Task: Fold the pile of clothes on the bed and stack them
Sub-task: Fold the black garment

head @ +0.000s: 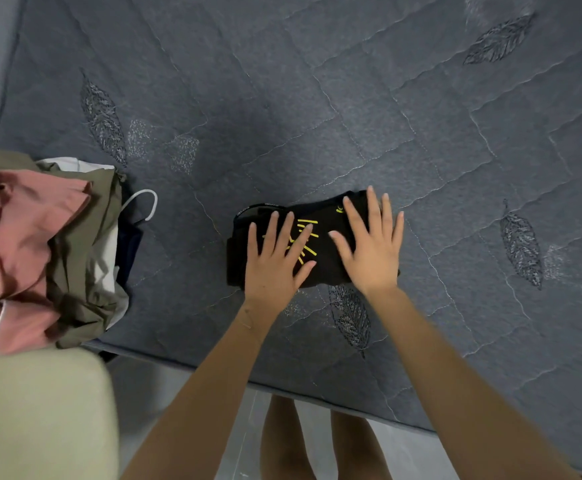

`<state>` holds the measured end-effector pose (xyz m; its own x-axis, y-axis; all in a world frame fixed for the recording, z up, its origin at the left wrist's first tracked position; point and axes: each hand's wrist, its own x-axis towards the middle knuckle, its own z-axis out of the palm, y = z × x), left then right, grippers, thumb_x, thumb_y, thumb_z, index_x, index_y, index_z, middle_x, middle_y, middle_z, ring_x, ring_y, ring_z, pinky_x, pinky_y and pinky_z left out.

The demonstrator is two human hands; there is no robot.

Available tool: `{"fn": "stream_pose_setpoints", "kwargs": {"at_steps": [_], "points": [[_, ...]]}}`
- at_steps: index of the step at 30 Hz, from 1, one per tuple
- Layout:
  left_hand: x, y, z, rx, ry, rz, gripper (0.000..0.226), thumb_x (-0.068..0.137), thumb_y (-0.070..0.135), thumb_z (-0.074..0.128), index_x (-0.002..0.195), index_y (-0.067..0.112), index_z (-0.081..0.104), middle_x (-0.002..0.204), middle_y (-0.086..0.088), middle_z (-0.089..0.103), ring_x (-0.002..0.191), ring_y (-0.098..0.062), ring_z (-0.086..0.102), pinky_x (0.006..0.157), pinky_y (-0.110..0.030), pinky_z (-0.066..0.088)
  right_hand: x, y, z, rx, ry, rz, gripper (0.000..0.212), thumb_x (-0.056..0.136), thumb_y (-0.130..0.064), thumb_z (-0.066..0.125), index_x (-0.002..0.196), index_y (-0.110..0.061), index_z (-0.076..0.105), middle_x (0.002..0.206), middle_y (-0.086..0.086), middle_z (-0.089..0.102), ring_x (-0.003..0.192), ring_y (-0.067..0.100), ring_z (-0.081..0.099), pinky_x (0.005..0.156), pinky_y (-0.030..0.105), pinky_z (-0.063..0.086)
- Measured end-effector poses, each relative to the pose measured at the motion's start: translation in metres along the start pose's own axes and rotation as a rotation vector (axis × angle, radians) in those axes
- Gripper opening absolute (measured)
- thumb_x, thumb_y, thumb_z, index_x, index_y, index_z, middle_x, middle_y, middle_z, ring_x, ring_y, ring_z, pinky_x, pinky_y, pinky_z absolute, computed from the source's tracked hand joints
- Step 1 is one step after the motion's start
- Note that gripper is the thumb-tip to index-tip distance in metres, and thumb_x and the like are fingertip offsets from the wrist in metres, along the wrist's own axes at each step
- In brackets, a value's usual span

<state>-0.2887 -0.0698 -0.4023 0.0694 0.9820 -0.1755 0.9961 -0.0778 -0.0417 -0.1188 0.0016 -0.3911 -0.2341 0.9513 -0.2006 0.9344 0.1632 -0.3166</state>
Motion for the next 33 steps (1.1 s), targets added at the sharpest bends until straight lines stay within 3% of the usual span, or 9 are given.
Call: {"fn": "stream_pose_setpoints", "kwargs": {"at_steps": [6, 11, 14, 17, 19, 21, 25, 29, 33], "points": [[0.005, -0.032, 0.019, -0.162, 0.074, -0.216, 0.067, 0.093, 0.066, 0.037, 0.148, 0.027, 0.039, 0.154, -0.012, 0.036, 0.142, -0.039, 0.03, 0.113, -0.061, 0.017, 0.004, 0.025, 0.021, 0.139, -0.155, 0.244, 0.093, 0.08, -0.078, 0.044, 0.154, -0.037, 0.007, 0.164, 0.005, 0.0, 0.15, 0.025, 0.0, 0.121, 0.049, 0.001], [-0.015, -0.029, 0.022, -0.832, -0.017, -0.837, 0.114, 0.068, 0.075, 0.058, 0.155, 0.017, 0.013, 0.163, -0.009, 0.008, 0.15, -0.022, 0.004, 0.121, -0.05, -0.002, 0.0, 0.026, 0.019, 0.427, -0.124, 0.442, 0.116, 0.07, -0.072, 0.067, 0.155, -0.024, 0.003, 0.162, 0.002, 0.016, 0.149, 0.021, 0.01, 0.122, 0.045, 0.01], [-0.016, -0.023, 0.021, -0.944, -0.082, -0.881, 0.106, 0.074, 0.066, 0.064, 0.154, 0.014, 0.017, 0.163, -0.006, 0.007, 0.15, -0.018, 0.0, 0.121, -0.045, -0.006, -0.003, 0.025, 0.011, 0.578, -0.168, 0.491, 0.108, 0.066, -0.064, 0.076, 0.152, -0.031, 0.019, 0.148, -0.004, 0.04, 0.138, 0.019, 0.03, 0.116, 0.041, 0.025], [-0.015, -0.027, 0.011, -1.159, -0.123, -0.895, 0.09, 0.074, 0.057, 0.073, 0.146, 0.021, 0.032, 0.154, -0.004, 0.034, 0.144, -0.022, 0.028, 0.121, -0.049, 0.016, -0.007, 0.026, 0.002, 0.915, -0.241, 0.57, 0.097, 0.067, -0.049, 0.084, 0.145, -0.03, 0.03, 0.131, -0.012, 0.053, 0.123, 0.008, 0.049, 0.108, 0.034, 0.04], [-0.017, -0.032, -0.003, -1.4, -0.166, -0.936, 0.071, 0.071, 0.053, 0.079, 0.127, 0.033, 0.041, 0.132, 0.005, 0.053, 0.126, -0.018, 0.05, 0.108, -0.045, 0.042, -0.01, 0.024, -0.008, 1.089, -0.314, 0.637, 0.101, 0.063, -0.052, 0.083, 0.144, -0.029, 0.028, 0.123, -0.014, 0.057, 0.11, 0.001, 0.059, 0.098, 0.029, 0.051], [-0.02, -0.035, -0.017, -1.561, -0.222, -0.961, 0.068, 0.064, 0.056, 0.081, 0.117, 0.041, 0.04, 0.116, 0.012, 0.056, 0.112, -0.013, 0.058, 0.091, -0.034, 0.052, -0.015, 0.018, -0.018, 1.204, -0.394, 0.709, 0.104, 0.058, -0.059, 0.08, 0.144, -0.033, 0.03, 0.119, -0.014, 0.06, 0.1, 0.002, 0.065, 0.077, 0.021, 0.057], [-0.031, -0.041, -0.039, -1.78, -0.299, -1.082, 0.065, 0.051, 0.053, 0.083, 0.105, 0.04, 0.048, 0.109, 0.007, 0.063, 0.093, -0.009, 0.064, 0.059, -0.02, 0.053, -0.026, 0.004, -0.038, 1.295, -0.48, 0.772, 0.086, 0.059, -0.058, 0.079, 0.135, -0.029, 0.048, 0.119, -0.001, 0.068, 0.098, 0.015, 0.07, 0.081, 0.033, 0.059], [-0.054, -0.049, -0.065, -1.978, -0.299, -1.124, 0.084, 0.047, 0.045, 0.089, 0.121, 0.027, 0.054, 0.103, -0.001, 0.075, 0.089, -0.02, 0.073, 0.06, -0.031, 0.058, -0.031, -0.007, -0.075, 1.339, -0.567, 0.723, 0.066, 0.06, -0.051, 0.081, 0.119, -0.028, 0.059, 0.105, 0.002, 0.074, 0.094, 0.02, 0.072, 0.071, 0.033, 0.06], [-0.072, -0.062, -0.107, -2.106, -0.217, -1.07, 0.069, 0.058, 0.039, 0.087, 0.118, 0.028, 0.054, 0.1, -0.003, 0.075, 0.089, -0.022, 0.073, 0.06, -0.032, 0.059, -0.03, -0.036, -0.118, 1.392, -0.558, 0.613, 0.064, 0.066, -0.044, 0.079, 0.123, -0.026, 0.057, 0.108, 0.002, 0.074, 0.097, 0.02, 0.071, 0.068, 0.031, 0.059]]}}
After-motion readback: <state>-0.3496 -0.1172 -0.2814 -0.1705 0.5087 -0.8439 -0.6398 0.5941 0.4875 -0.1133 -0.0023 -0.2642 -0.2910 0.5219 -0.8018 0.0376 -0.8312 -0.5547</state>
